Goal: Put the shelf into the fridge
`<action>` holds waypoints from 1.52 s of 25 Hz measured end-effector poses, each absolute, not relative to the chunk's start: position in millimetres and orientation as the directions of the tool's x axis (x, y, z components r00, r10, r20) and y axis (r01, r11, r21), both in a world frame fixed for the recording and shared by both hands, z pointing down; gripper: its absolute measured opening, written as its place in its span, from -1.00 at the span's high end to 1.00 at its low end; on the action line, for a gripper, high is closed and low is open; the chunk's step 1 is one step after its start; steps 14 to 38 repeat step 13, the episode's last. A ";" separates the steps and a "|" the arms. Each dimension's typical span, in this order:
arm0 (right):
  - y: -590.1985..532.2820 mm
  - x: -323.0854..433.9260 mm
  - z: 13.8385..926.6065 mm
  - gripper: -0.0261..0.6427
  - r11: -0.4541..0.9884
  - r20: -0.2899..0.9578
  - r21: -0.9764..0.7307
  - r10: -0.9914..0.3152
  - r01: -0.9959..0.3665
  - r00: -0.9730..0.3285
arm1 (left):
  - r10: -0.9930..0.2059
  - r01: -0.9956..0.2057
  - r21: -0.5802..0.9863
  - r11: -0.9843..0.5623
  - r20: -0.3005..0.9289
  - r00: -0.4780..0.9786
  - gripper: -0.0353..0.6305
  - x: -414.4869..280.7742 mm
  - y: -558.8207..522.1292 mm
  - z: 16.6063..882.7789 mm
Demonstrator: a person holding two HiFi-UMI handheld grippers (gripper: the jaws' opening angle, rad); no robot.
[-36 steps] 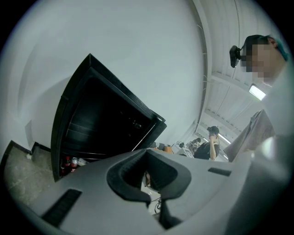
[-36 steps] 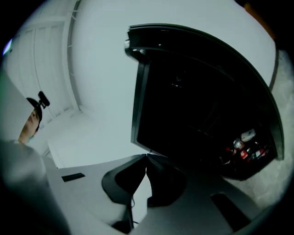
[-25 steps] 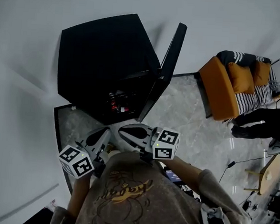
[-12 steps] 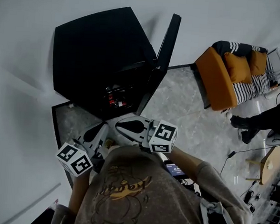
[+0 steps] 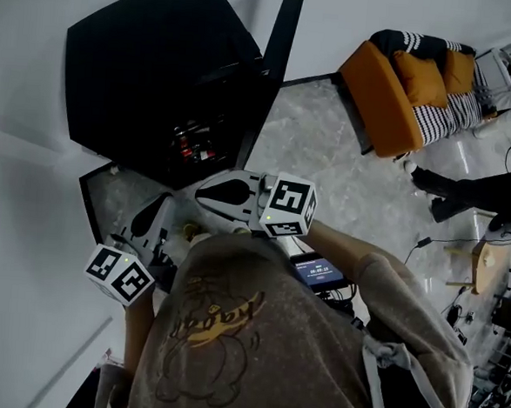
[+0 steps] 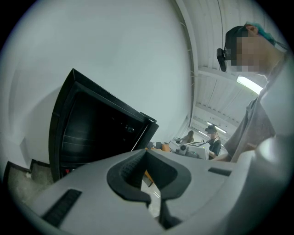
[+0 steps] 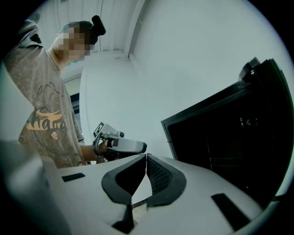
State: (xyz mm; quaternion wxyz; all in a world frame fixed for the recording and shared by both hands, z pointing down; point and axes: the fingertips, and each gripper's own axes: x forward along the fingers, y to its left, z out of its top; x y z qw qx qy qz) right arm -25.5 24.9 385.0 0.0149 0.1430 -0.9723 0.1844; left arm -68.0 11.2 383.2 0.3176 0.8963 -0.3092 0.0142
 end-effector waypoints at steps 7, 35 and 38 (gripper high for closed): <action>25.1 -19.2 392.0 0.86 0.884 0.113 -0.354 -0.284 -0.306 -0.952 | -0.545 -0.570 0.571 -0.591 0.238 0.804 0.90 -70.3 14.8 390.0; 25.2 -20.6 397.0 0.86 0.892 0.132 -0.346 -0.259 -0.290 -0.957 | -0.552 -0.580 0.569 -0.583 0.246 0.796 0.90 -68.5 15.6 393.9; 25.2 -20.6 397.0 0.86 0.892 0.132 -0.346 -0.259 -0.290 -0.957 | -0.552 -0.580 0.569 -0.583 0.246 0.796 0.90 -68.5 15.6 393.9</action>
